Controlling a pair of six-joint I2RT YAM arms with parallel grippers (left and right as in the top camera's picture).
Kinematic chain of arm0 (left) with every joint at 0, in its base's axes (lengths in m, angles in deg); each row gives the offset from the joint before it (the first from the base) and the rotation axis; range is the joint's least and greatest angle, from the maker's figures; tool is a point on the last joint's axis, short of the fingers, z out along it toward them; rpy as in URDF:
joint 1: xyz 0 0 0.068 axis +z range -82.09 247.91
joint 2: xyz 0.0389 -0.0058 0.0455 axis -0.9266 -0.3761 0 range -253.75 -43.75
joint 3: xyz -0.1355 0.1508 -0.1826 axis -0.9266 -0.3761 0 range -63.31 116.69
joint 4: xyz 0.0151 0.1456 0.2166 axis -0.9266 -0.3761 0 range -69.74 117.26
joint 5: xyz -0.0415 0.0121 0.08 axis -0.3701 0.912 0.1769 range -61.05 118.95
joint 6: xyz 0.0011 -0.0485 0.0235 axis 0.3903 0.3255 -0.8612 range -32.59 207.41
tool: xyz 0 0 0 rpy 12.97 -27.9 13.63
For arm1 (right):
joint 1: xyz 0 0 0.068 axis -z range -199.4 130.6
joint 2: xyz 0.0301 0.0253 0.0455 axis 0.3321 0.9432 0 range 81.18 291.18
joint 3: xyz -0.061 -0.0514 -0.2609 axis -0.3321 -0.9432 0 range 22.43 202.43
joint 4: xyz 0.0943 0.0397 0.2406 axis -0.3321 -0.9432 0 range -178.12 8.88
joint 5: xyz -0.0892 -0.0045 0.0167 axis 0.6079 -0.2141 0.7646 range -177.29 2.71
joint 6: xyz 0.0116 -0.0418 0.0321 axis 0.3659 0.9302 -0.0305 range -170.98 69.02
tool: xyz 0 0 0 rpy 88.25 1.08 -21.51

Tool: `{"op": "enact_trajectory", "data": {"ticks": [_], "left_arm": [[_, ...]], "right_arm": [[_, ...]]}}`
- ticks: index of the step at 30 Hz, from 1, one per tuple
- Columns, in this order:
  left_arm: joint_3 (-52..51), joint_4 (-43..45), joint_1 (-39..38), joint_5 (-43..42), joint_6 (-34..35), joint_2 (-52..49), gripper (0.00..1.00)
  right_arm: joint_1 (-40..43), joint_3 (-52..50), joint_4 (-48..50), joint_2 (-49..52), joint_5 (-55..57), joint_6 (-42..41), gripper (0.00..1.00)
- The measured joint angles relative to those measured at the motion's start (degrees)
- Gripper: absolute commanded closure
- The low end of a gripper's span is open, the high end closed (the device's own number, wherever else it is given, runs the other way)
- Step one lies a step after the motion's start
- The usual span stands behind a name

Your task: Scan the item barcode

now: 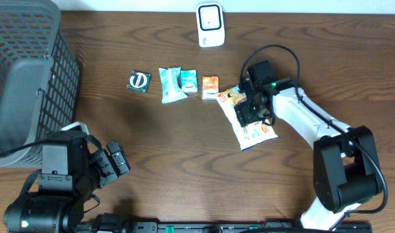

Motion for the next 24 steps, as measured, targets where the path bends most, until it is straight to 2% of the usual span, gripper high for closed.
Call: {"op": "enact_trajectory", "data": {"ticks": [5, 9, 10, 17, 21, 24], "left_arm": [[0.0, 0.0, 0.0, 0.0, 0.0, 0.0, 0.02], [0.0, 0.0, 0.0, 0.0, 0.0, 0.0, 0.02], [0.0, 0.0, 0.0, 0.0, 0.0, 0.0, 0.02], [0.0, -0.02, 0.0, 0.0, 0.0, 0.0, 0.02], [0.0, 0.0, 0.0, 0.04, 0.0, -0.02, 0.02], [0.0, -0.02, 0.0, 0.0, 0.02, -0.02, 0.02]], "right_arm": [[0.0, -3.08, 4.35, -0.02, 0.24, 0.5, 0.52], [0.0, -3.43, 4.9, -0.22, 0.26, -0.09, 0.94], [0.0, -3.43, 5.05, -0.37, 0.31, -0.39, 0.99], [0.0, -1.7, 2.23, -1.22, -0.07, -0.9, 0.99], [0.0, 4.55, -3.89, 0.35, 0.28, -0.9, 0.99], [0.0, 10.51, -5.01, 0.55, 1.25, -0.9, 0.99]]}}
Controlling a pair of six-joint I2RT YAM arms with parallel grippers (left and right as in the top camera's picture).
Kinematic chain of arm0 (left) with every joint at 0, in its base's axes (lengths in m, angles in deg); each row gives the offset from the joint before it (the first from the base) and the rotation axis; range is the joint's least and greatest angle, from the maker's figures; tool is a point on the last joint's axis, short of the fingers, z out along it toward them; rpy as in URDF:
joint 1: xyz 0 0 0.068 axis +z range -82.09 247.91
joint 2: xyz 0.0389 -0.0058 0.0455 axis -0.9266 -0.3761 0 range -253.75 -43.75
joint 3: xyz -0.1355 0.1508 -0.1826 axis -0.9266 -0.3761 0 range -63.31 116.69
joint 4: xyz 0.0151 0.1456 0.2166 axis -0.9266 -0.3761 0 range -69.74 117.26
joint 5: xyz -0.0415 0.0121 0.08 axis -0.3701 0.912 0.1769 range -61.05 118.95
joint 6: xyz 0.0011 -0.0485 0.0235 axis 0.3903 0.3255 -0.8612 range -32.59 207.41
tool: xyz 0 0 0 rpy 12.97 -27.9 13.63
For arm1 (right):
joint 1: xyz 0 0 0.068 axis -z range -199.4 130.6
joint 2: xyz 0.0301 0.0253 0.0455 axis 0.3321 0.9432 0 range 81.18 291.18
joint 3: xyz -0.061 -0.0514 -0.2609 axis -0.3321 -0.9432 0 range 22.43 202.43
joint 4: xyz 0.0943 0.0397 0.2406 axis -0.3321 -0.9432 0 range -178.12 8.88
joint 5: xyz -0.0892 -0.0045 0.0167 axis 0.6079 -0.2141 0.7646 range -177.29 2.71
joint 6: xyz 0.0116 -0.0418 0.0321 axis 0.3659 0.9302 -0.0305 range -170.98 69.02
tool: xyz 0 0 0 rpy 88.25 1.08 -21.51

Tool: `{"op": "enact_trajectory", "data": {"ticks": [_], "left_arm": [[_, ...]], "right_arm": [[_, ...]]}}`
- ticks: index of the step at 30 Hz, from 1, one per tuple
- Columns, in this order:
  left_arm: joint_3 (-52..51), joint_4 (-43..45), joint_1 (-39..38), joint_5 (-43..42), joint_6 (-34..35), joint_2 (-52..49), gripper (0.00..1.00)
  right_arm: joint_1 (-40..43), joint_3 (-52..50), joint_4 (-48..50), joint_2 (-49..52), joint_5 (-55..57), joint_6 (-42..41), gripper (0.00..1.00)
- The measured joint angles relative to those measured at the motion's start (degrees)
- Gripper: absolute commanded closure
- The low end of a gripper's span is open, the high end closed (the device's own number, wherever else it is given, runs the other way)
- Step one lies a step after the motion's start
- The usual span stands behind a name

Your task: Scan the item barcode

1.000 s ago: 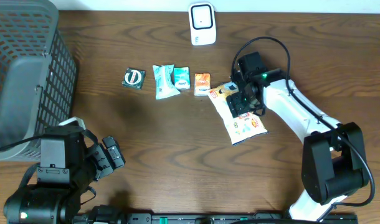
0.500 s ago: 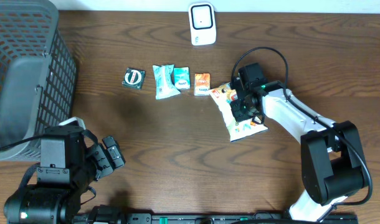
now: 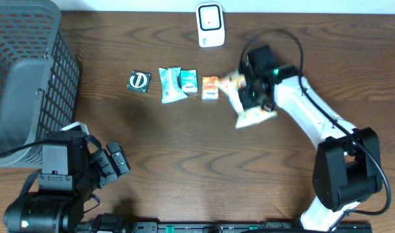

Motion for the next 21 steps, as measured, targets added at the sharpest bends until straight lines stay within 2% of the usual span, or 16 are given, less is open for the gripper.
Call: {"op": "enact_trajectory", "data": {"ticks": [5, 14, 17, 21], "left_arm": [[0.0, 0.02, 0.0, 0.0, -0.02, 0.02, 0.02], [0.0, 0.02, 0.0, 0.0, -0.02, 0.0, 0.02], [0.0, 0.02, 0.0, 0.0, -0.02, 0.0, 0.02], [0.0, 0.02, 0.0, 0.02, -0.02, 0.0, 0.02]], "right_arm": [[0.0, 9.68, 5.97, 0.0, 0.83, -0.13, 0.99], [-0.02, 12.55, 27.06, 0.44, -2.27, -7.04, 0.99], [0.0, 17.51, 31.65, 3.41, -2.36, -10.45, 0.99], [-0.02, 28.26, 33.03, 11.98, -2.64, -12.76, 0.99]]}}
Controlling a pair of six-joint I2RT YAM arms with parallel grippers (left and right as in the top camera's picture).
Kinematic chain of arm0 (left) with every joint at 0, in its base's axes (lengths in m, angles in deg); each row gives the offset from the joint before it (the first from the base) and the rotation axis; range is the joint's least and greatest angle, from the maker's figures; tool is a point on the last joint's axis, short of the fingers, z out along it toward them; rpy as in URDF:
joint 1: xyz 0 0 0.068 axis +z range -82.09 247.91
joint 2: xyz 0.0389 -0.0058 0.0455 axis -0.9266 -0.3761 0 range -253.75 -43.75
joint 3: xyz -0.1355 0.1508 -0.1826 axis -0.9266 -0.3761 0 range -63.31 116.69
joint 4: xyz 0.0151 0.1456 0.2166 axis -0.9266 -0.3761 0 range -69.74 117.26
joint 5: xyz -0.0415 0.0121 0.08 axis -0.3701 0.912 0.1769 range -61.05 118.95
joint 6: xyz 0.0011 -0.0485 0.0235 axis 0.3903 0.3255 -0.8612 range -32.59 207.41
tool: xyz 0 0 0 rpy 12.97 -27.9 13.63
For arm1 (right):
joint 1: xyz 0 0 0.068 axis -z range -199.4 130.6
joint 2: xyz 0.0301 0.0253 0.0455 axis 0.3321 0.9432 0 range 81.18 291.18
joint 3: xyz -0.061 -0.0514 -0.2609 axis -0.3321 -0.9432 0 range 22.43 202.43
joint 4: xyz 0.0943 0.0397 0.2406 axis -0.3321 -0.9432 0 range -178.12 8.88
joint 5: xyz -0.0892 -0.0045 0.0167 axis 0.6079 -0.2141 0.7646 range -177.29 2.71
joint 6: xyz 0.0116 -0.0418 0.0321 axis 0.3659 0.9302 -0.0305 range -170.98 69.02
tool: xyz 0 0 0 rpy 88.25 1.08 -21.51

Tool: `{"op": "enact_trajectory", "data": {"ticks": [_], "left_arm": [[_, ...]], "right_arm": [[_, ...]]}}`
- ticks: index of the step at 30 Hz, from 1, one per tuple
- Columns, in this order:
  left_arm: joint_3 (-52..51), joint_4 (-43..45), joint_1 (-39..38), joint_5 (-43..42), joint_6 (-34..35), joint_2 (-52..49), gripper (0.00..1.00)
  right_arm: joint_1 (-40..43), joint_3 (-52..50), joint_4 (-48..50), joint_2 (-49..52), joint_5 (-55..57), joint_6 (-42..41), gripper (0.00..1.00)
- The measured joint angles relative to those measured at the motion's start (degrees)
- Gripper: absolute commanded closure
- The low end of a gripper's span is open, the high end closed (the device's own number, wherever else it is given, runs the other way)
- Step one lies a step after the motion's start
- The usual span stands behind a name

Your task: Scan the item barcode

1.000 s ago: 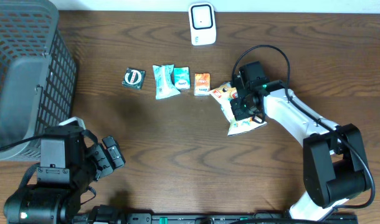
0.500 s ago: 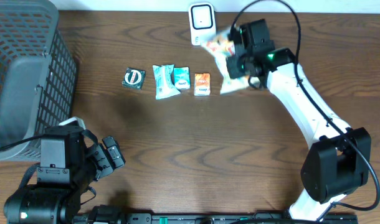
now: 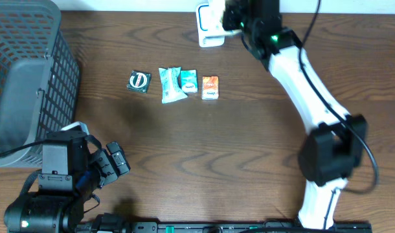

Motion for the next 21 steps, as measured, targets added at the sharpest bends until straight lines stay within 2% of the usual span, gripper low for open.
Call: {"op": "enact_trajectory", "data": {"ticks": [4, 9, 21], "left_arm": [[-0.02, -0.02, 0.0, -0.02, 0.0, 0.02, 0.02], [-0.02, -0.02, 0.0, -0.02, 0.0, 0.02, 0.02], [-0.02, 0.0, 0.0, -0.02, 0.0, 0.02, 0.02]], "right_arm": [[-0.02, 6.91, 6.58, 9.79, -0.07, -1.07, 0.99], [-0.04, 7.32, 16.09, 17.4, -0.02, -1.55, 0.99], [-0.07, 7.37, 19.67, 19.58, -0.04, -1.7, 0.99]]}}
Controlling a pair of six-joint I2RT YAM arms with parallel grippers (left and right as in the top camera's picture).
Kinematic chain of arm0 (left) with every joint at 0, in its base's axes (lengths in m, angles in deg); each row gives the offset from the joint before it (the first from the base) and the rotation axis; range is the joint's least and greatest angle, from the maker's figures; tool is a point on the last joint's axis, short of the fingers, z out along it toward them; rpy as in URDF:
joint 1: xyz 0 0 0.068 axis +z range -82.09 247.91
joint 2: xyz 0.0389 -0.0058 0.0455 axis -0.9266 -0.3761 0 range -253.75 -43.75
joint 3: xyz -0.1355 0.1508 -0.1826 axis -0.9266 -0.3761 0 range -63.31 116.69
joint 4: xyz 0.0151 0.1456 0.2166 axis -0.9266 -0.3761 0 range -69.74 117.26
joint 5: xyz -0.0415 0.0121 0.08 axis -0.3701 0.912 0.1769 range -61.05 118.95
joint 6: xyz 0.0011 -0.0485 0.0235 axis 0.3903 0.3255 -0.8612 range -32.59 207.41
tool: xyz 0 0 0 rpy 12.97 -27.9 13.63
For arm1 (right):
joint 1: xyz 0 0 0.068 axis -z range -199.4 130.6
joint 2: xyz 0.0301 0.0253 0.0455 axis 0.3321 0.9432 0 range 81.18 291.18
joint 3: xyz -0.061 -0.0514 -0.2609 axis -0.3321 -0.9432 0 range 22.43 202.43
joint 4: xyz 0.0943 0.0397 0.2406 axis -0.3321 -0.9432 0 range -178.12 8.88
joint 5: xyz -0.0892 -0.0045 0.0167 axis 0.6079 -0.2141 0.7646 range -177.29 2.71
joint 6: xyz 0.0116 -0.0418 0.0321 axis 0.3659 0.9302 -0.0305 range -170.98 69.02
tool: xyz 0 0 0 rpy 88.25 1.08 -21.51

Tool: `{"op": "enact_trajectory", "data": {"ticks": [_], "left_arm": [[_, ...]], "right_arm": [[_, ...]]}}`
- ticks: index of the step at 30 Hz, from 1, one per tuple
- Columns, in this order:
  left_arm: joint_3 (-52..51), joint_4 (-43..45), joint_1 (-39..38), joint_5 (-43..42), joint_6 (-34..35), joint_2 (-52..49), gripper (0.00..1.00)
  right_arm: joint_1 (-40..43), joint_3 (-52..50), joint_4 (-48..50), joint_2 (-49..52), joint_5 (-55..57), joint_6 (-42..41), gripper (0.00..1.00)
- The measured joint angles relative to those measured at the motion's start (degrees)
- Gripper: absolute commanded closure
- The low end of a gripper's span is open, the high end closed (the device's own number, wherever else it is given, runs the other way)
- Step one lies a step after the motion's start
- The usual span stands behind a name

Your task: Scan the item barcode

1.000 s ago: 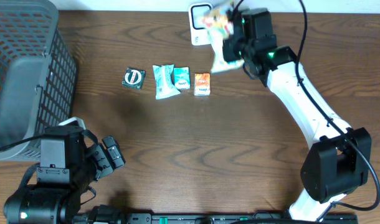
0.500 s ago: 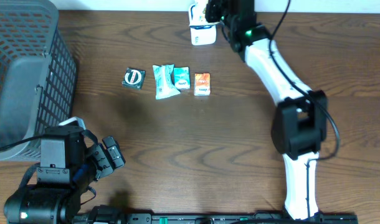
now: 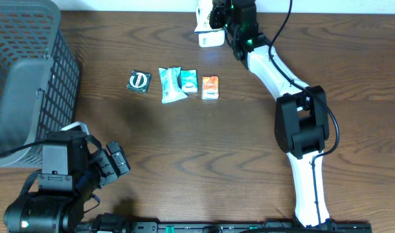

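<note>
My right gripper (image 3: 218,15) reaches over the white barcode scanner (image 3: 208,37) at the table's far edge and covers the scanner's upper part. The snack bag it carries is hidden beneath the gripper and wrist. The right arm stretches up from the lower right. My left gripper (image 3: 117,163) rests low at the near left, far from the scanner, and its jaw gap does not show clearly.
A row of small packets lies left of centre: a black one (image 3: 139,81), two teal ones (image 3: 171,84) (image 3: 188,81) and an orange one (image 3: 210,87). A dark mesh basket (image 3: 26,71) fills the far left corner.
The right gripper has shifted a little left and further back, now sitting lower over the scanner. The arm is more stretched out. The left arm and the packets are unchanged.
The right gripper first sat on a white snack bag lying right of the packet row. Then the bag was off the table in the gripper, closer to the scanner. By the last moment it was at the scanner, and now it hangs over it.
</note>
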Motion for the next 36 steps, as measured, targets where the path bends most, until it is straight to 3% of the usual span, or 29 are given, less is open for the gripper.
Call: {"op": "enact_trajectory", "data": {"ticks": [9, 14, 20, 31, 36], "left_arm": [[0.0, 0.0, 0.0, 0.0, 0.0, 0.0, 0.03], [-0.02, 0.0, 0.0, 0.02, 0.0, 0.0, 0.02], [-0.02, 0.0, 0.0, 0.0, 0.0, 0.0, 0.02], [-0.02, 0.0, 0.0, 0.0, 0.0, 0.0, 0.02], [-0.02, 0.0, 0.0, 0.0, 0.0, 0.0, 0.02]], "right_arm": [[0.39, 0.11, -2.45, -0.13, -0.07, 0.07, 0.99], [4.11, 0.11, -14.36, -2.36, -0.98, 3.17, 0.99], [12.74, 0.31, -30.62, -8.59, 0.02, 13.25, 0.99], [25.66, 0.61, -51.71, -11.39, 11.21, 25.07, 0.99], [30.47, 0.61, -55.41, -11.39, 14.53, 26.62, 0.77]]}}
